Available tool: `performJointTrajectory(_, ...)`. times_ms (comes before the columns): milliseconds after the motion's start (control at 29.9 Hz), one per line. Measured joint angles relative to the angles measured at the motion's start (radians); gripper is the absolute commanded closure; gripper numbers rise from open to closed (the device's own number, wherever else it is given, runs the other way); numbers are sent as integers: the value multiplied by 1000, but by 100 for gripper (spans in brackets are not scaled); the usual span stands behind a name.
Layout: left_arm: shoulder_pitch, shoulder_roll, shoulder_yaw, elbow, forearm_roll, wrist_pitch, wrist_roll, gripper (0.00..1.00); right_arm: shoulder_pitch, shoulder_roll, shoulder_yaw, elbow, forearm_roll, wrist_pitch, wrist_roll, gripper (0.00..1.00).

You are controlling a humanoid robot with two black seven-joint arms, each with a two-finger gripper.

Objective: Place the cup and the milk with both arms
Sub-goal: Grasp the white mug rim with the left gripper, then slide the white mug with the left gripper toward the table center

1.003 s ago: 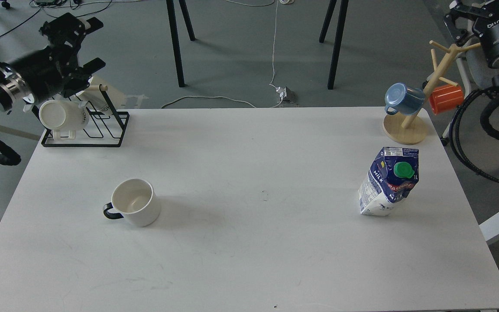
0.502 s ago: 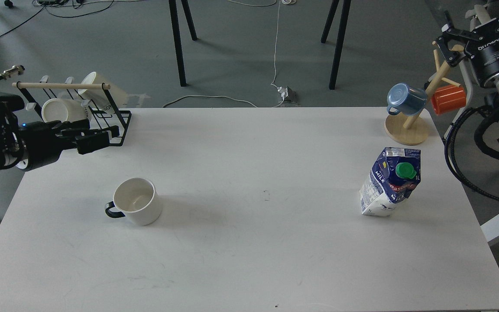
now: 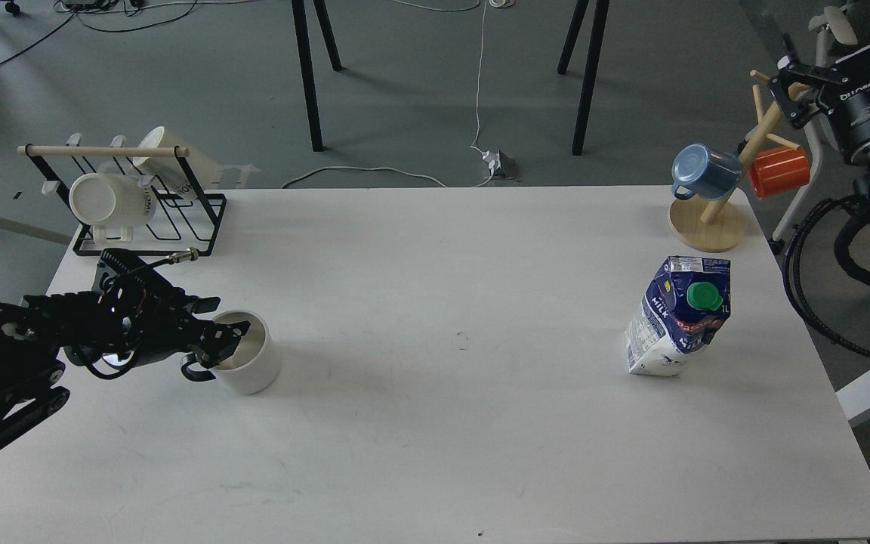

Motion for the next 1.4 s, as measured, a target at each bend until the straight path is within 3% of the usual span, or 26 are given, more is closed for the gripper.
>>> performJointTrajectory(401,4,4,-10,35,-7,-4,-11,99,-1,0,6,-1,0,0,0,1)
performJointTrajectory(535,-21,37,-13,-36,-12,-26,-73,100,-7,-2,9,-1,0,0,1,1)
performJointTrajectory(669,-112,56,-24,-120,-58,-134,-153,100,-25,-4,31,-1,0,0,1,1)
performJointTrajectory(803,-237,7,-34,-132,-150,-278,-162,100,-48,-6,81,-5,1,0,2,1)
performJointTrajectory(903,-291,-80,-29,-136,-168,-308,-119,100,-55,-14,115,-6,1,0,2,1)
performJointTrajectory(1003,-311,-186,-22,-130,-170,-313,7,100,-53,-23,143,-9,2,0,-9,1)
performJointTrajectory(1104,-309,-308,-10,-125,-148,-313,96,100,-25,-25,156,-12,1,0,-28,1)
performJointTrajectory(1204,-308,-392,39,-122,-68,-313,127,100,30,-22,149,-32,0,0,-37,1)
performJointTrajectory(1405,-294,-436,149,-85,47,-313,127,97,93,4,122,-33,0,-1,-38,1)
